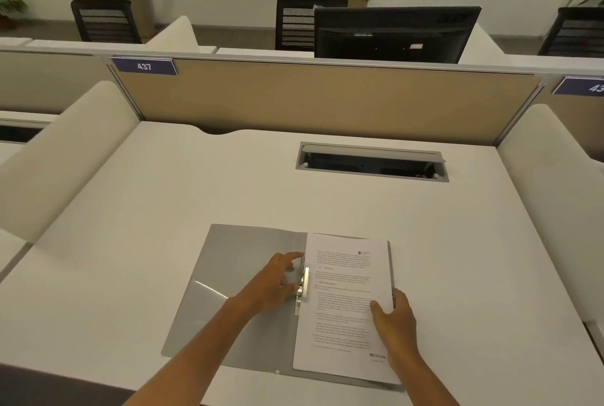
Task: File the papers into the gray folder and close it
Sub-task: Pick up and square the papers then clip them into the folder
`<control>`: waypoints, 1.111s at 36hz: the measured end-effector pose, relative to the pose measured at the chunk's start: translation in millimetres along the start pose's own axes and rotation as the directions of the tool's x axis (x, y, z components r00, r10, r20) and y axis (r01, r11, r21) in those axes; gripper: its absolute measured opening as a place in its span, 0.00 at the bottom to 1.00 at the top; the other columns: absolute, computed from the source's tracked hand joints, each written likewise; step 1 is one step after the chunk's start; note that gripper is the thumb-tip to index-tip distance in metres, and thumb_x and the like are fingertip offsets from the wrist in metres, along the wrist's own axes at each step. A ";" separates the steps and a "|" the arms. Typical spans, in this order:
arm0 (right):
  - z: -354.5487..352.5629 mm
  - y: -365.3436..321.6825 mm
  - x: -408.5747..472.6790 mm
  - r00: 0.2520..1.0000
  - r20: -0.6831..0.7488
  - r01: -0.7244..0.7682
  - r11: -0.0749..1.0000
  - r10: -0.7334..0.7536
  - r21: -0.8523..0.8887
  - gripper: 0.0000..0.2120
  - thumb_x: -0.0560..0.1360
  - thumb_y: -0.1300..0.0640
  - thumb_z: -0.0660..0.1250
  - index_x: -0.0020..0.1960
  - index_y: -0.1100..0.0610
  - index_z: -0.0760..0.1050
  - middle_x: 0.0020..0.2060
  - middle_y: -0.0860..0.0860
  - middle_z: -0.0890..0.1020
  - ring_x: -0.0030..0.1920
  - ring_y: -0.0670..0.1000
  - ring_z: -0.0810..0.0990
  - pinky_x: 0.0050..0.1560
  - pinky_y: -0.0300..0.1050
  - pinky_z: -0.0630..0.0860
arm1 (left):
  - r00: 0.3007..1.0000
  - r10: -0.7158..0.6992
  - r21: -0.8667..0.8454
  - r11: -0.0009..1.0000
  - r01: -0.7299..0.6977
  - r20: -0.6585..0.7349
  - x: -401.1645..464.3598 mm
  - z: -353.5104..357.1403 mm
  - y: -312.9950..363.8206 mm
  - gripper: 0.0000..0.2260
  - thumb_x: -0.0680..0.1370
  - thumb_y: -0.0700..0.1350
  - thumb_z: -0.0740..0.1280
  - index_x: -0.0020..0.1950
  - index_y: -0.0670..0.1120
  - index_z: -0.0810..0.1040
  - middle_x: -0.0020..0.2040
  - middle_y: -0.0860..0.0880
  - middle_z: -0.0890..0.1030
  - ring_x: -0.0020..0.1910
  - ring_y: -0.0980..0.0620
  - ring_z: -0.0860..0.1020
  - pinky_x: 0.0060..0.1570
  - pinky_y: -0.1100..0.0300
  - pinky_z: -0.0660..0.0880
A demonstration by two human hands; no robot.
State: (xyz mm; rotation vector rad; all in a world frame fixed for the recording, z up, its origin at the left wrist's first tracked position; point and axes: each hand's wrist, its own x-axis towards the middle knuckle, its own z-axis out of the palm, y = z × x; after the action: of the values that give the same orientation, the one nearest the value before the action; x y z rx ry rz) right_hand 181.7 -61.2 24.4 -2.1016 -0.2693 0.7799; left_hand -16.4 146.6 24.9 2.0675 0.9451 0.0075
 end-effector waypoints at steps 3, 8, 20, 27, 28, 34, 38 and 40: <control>2.0 1.1 0.6 0.999 -0.004 0.037 0.997 -0.037 -0.066 0.23 0.79 0.57 0.71 0.72 0.54 0.70 0.64 0.54 0.79 0.61 0.58 0.79 0.61 0.57 0.79 | 0.995 0.042 -0.009 0.999 -0.043 -0.094 -6.5 4.1 1.5 0.25 0.80 0.52 0.73 0.67 0.74 0.65 0.63 0.55 0.75 0.49 0.57 0.81 0.56 0.60 0.82; 2.0 2.3 3.4 0.997 -0.015 0.071 0.979 -0.076 -0.192 0.26 0.78 0.54 0.71 0.73 0.56 0.70 0.66 0.56 0.76 0.67 0.60 0.75 0.66 0.63 0.77 | 0.968 0.057 0.027 0.998 -0.052 -0.245 -21.8 9.8 4.2 0.16 0.81 0.55 0.70 0.64 0.72 0.70 0.58 0.64 0.77 0.44 0.65 0.80 0.51 0.65 0.80; -4.7 6.6 6.4 0.988 -0.022 0.121 0.851 -0.154 -0.511 0.30 0.77 0.45 0.70 0.75 0.54 0.68 0.66 0.55 0.75 0.66 0.57 0.74 0.63 0.56 0.78 | 0.911 0.074 0.077 0.996 -0.046 -0.406 -40.9 23.9 15.7 0.09 0.82 0.50 0.71 0.60 0.52 0.86 0.55 0.55 0.88 0.47 0.54 0.86 0.51 0.53 0.84; -7.7 9.2 7.9 0.981 -0.003 0.157 0.801 -0.195 -0.578 0.30 0.77 0.45 0.70 0.74 0.54 0.68 0.64 0.54 0.74 0.65 0.55 0.74 0.61 0.52 0.79 | 0.900 0.052 0.076 0.997 -0.021 -0.433 -49.7 34.1 16.7 0.09 0.81 0.50 0.71 0.56 0.49 0.87 0.52 0.53 0.88 0.48 0.54 0.86 0.52 0.54 0.84; -8.2 9.4 7.8 0.979 -0.002 0.162 0.793 -0.202 -0.587 0.30 0.76 0.45 0.70 0.74 0.54 0.68 0.64 0.53 0.74 0.65 0.55 0.74 0.60 0.51 0.79 | 0.899 0.050 0.071 0.997 -0.021 -0.436 -50.9 35.5 16.6 0.08 0.81 0.50 0.71 0.56 0.49 0.87 0.51 0.54 0.88 0.48 0.55 0.86 0.52 0.54 0.84; -10.7 7.6 4.7 0.969 0.007 0.193 0.744 -0.246 -0.640 0.28 0.76 0.44 0.71 0.72 0.53 0.69 0.61 0.51 0.74 0.63 0.53 0.74 0.60 0.49 0.79 | 0.901 0.014 0.015 1.000 -0.008 -0.433 -58.3 42.6 12.8 0.07 0.79 0.50 0.74 0.52 0.49 0.86 0.49 0.55 0.87 0.45 0.57 0.85 0.49 0.57 0.85; -11.7 2.5 3.2 0.969 0.012 0.191 0.724 -0.245 -0.663 0.30 0.76 0.43 0.71 0.73 0.52 0.67 0.63 0.51 0.73 0.64 0.53 0.74 0.60 0.48 0.78 | 0.916 -0.028 -0.023 1.000 0.021 -0.400 -61.7 46.1 7.5 0.07 0.80 0.52 0.73 0.51 0.50 0.86 0.48 0.56 0.87 0.45 0.57 0.84 0.49 0.56 0.84; -12.2 0.1 3.0 0.969 0.019 0.194 0.718 -0.245 -0.669 0.31 0.76 0.44 0.71 0.74 0.53 0.66 0.64 0.51 0.72 0.64 0.53 0.73 0.61 0.48 0.78 | 0.916 -0.047 -0.050 0.998 0.029 -0.398 -61.4 46.1 4.6 0.06 0.79 0.52 0.74 0.51 0.52 0.86 0.48 0.58 0.86 0.45 0.58 0.84 0.49 0.55 0.85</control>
State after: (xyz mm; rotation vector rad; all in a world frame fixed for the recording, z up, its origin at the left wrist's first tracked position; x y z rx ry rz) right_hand 191.5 -67.9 28.3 -2.6916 -0.8561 0.4922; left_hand -42.6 74.7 17.5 2.0453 1.2179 0.4422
